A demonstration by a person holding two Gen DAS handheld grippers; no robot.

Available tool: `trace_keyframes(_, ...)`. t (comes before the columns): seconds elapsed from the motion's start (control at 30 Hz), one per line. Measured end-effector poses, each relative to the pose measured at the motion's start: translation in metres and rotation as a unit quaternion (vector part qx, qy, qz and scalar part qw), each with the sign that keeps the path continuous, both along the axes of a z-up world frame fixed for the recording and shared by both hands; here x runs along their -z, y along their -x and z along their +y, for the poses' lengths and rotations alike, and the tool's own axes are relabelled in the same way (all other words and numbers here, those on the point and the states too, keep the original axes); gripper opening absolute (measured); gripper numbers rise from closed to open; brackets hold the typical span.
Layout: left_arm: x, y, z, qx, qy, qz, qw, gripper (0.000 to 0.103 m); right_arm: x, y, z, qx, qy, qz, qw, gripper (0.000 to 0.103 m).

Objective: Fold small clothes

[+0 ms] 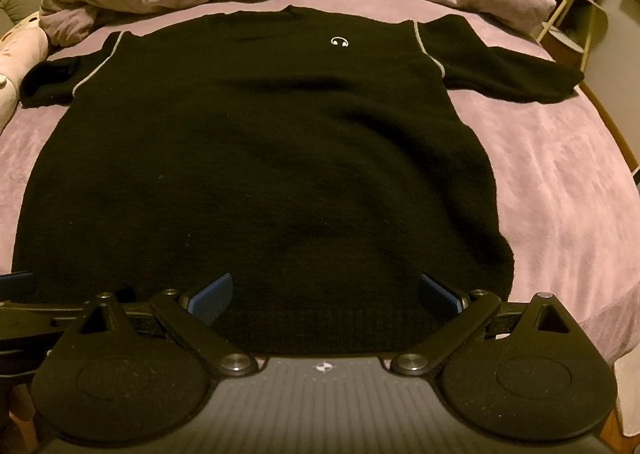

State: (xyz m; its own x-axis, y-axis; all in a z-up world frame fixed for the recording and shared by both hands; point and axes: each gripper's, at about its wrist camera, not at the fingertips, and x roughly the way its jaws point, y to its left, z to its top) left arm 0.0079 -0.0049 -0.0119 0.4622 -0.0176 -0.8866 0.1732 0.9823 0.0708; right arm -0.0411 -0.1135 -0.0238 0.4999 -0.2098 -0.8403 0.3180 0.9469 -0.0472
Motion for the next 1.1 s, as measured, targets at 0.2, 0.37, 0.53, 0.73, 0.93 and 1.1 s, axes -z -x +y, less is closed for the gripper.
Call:
trace_keyframes(0.2,0.001,-0.001,-0.001,0.001,0.002,0.002,1.0,0.103,0.001,-0.001,-0.002,0.005,-0.002,0.002,1.0,0.099)
trace_keyframes(0.37,0.003,-0.003,-0.002,0.002,0.003,0.006,1.0,0.103,0.003,-0.002,-0.005,0.008,-0.004,0.004,1.0,0.099)
trace_keyframes(0.53,0.005,-0.005,-0.005,0.002,0.003,0.009,0.9999,0.103,0.005,-0.003,-0.007,0.013,-0.006,0.007,1.0,0.099)
trace_keyframes(0.73,0.007,-0.009,-0.006,0.003,0.005,0.015,0.9999,0.103,0.008,-0.004,-0.01,0.013,-0.007,0.008,1.0,0.099)
trace_keyframes(0.93,0.012,-0.014,-0.011,0.004,0.002,0.023,0.9997,0.103,0.012,-0.008,-0.012,0.015,-0.01,0.018,1.0,0.099)
trace_keyframes(1.1,0.016,-0.019,-0.014,0.006,-0.002,0.028,0.9996,0.103,0.017,-0.013,-0.015,0.018,-0.014,0.025,0.999,0.099)
